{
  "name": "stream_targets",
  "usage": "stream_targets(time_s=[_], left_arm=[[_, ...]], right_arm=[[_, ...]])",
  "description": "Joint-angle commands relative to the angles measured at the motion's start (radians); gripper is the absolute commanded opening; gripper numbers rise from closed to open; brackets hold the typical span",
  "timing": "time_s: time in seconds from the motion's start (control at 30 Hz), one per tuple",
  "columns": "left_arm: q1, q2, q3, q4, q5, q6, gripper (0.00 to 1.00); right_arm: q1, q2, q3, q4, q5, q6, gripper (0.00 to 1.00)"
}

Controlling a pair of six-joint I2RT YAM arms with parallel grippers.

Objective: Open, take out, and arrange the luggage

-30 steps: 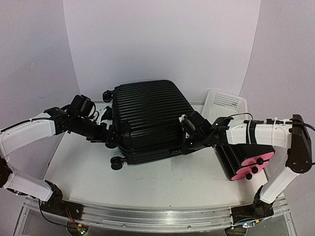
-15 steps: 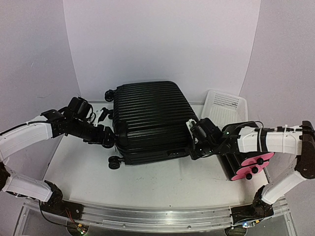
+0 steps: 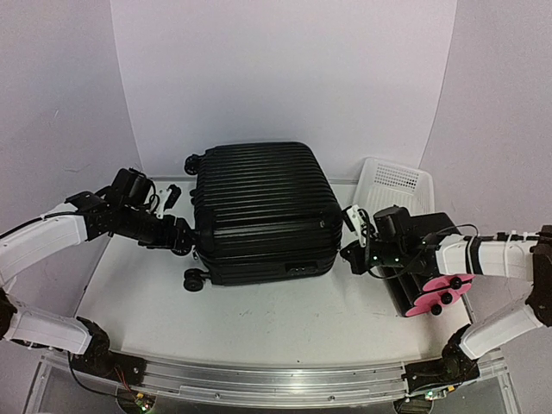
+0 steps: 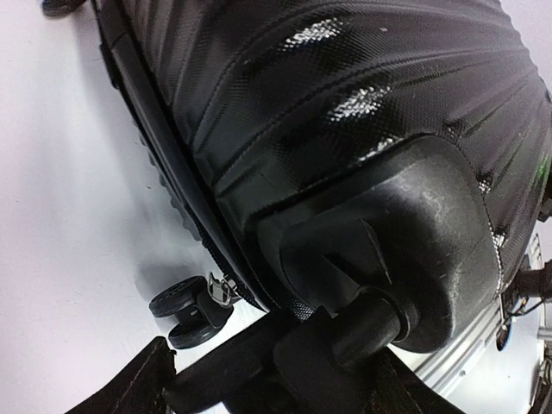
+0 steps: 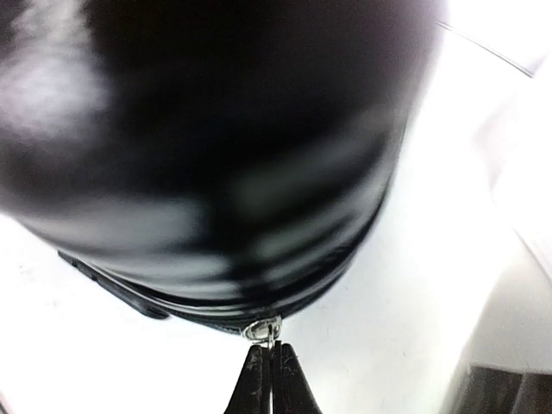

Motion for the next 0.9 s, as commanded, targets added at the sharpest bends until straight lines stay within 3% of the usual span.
stream_targets(time_s=[0.0, 0.13, 0.3, 0.43, 0.67, 0.87], left_arm=[[0.086, -0.015, -0.017, -0.032, -0.282, -0.016, 0.36], [0.094, -0.013, -0.013, -0.041, -0.31, 0.001, 0.36], [0.113, -0.012, 0.013, -0.074, -0.351, 0.038, 0.36], [0.13, -0.01, 0.061, -0.114, -0.383, 0.098, 0.38], [0.131, -0.091, 0.226, -0.278, -0.263, 0.171, 0.88], [0.103, -0.196, 0.329, -0.306, -0.036, 0.147, 0.98]], right_arm=[[-0.099, -0.01, -0.005, 0.237, -0.203, -0.088, 0.0], [-0.148, 0.085, 0.066, 0.287, -0.376, -0.088, 0.0], [-0.154, 0.181, 0.17, 0.21, -0.438, -0.276, 0.0], [-0.146, 0.229, 0.302, 0.011, -0.569, -0.395, 0.0], [0.012, 0.227, 0.311, 0.095, -0.54, -0.302, 0.0], [0.183, 0.297, 0.339, 0.221, -0.417, -0.169, 0.0]])
